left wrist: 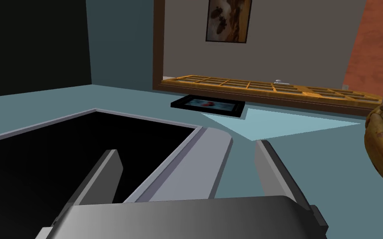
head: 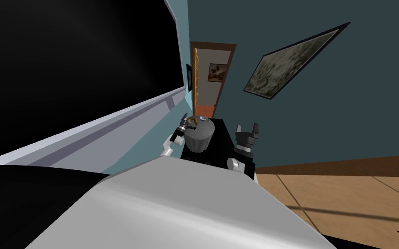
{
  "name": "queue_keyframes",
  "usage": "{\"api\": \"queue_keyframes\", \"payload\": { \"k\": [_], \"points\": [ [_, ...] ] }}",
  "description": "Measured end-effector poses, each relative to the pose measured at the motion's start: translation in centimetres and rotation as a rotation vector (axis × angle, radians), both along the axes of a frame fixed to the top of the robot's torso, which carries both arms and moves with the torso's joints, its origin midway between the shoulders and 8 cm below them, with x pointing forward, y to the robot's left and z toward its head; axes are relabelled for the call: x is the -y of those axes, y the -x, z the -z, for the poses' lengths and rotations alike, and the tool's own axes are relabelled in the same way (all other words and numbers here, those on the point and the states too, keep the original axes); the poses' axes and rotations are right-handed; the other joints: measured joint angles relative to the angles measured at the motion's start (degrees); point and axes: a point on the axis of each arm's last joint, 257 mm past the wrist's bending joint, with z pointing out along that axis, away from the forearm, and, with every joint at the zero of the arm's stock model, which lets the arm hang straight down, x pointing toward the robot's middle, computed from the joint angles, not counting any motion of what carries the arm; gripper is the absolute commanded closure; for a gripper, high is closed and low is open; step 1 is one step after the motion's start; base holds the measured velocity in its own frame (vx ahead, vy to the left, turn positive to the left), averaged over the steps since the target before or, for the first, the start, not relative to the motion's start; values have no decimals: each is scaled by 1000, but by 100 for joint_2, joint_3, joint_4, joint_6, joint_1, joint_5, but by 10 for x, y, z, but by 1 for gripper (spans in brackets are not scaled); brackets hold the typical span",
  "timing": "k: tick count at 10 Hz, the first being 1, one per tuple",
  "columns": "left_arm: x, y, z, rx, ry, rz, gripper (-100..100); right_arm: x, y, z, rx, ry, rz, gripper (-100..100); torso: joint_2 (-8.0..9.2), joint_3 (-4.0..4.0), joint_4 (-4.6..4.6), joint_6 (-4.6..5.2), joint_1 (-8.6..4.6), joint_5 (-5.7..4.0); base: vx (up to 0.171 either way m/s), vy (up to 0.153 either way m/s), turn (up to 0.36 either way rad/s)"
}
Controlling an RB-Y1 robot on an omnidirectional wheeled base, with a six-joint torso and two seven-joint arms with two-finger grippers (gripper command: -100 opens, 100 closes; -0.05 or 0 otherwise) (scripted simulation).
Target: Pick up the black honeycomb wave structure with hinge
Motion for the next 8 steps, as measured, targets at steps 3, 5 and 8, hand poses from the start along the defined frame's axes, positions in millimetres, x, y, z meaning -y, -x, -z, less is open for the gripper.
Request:
{"api": "queue_keyframes", "payload": {
  "k": [3,5,8],
  "points": [
    [7,-21,32,-98,11,11,-100,0,0,0,0,0,0,0,-5,-3,-1,-1,1,0,-30,56,-72],
    [9,-30,51,-156,11,13,-100,0,0,0,0,0,0,0,-10,-6,-2,-1,-9,-2,-17,30,-47],
    [10,-46,83,-255,8,14,-100,0,0,0,0,0,0,0,-16,-10,-4,-2,-6,-1,-2,39,-66]
  ]
}}
